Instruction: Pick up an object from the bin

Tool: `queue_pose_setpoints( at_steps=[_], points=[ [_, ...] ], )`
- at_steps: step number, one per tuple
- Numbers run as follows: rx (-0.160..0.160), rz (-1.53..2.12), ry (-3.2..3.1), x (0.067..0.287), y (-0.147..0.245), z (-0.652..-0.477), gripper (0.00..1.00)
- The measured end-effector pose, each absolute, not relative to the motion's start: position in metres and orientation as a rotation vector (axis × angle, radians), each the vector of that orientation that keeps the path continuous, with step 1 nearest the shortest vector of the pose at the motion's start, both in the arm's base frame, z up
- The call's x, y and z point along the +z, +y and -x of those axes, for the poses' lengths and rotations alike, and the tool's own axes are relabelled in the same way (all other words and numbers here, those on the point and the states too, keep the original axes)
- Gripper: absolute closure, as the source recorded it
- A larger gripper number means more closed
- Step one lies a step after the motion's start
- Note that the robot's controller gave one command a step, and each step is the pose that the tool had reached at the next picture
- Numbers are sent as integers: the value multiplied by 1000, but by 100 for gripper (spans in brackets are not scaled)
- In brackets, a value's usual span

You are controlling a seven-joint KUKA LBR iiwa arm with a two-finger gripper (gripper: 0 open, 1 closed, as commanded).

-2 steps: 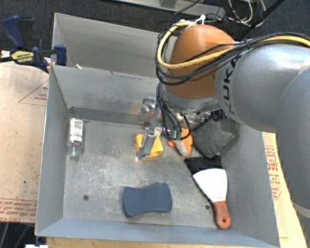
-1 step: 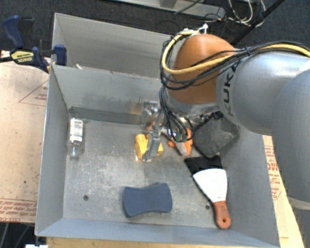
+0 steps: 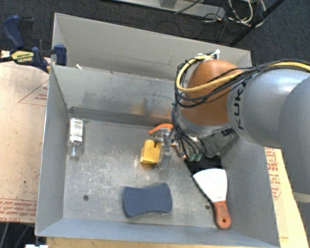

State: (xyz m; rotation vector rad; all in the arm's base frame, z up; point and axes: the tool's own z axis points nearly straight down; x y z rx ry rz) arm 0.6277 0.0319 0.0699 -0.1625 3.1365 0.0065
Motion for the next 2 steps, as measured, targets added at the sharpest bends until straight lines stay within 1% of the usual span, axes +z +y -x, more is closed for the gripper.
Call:
queue_pose_setpoints(
  at_steps=[1, 2],
  points=[
    [7, 162, 3137, 70, 32, -628, 100],
    [8, 144, 3130, 216, 28, -638, 100]
  ],
)
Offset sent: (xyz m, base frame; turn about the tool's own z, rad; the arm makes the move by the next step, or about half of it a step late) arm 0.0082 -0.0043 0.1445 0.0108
